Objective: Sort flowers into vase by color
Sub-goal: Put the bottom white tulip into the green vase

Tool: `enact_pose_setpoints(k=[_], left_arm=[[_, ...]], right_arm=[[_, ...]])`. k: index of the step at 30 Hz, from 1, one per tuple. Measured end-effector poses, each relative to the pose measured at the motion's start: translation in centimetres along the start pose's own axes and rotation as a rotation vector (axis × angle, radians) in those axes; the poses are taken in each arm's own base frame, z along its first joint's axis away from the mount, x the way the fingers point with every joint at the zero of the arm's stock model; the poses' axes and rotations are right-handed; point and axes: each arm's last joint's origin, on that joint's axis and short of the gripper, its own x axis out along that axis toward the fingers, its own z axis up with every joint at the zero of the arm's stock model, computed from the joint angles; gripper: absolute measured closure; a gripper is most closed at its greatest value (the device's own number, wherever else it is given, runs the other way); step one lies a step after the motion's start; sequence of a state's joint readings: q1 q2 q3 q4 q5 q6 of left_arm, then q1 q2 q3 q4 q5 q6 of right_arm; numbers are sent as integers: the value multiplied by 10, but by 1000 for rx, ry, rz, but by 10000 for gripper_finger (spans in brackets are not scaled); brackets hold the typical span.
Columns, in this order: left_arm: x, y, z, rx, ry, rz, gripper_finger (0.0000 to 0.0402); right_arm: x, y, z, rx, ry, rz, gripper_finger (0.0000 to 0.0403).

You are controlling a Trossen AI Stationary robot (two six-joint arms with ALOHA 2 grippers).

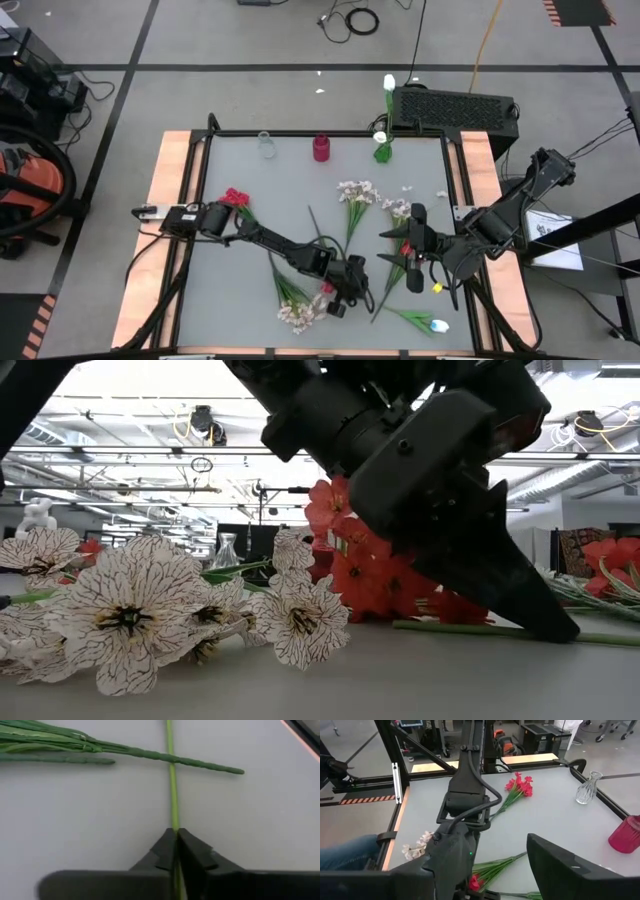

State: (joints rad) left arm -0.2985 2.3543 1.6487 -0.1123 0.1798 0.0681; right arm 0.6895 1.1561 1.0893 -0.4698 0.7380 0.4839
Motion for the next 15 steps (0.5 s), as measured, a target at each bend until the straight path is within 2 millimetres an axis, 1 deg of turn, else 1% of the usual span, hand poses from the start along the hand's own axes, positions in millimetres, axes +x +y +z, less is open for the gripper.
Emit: enact_pose_setpoints(k=[1, 6, 10, 15], left_arm=[[0, 0, 0, 6, 1, -11, 392], [0, -1, -1, 15, 3, -40, 394], [-13, 1, 1, -4, 54, -52, 398], [-38, -5, 2, -19, 180, -64, 399]], right_arm=[[0, 0, 0, 0, 0, 0, 189], [0, 0, 0, 3, 0, 0, 189], [1, 0, -2, 28, 13, -6, 189], [5, 5, -9, 28, 48, -12, 189]])
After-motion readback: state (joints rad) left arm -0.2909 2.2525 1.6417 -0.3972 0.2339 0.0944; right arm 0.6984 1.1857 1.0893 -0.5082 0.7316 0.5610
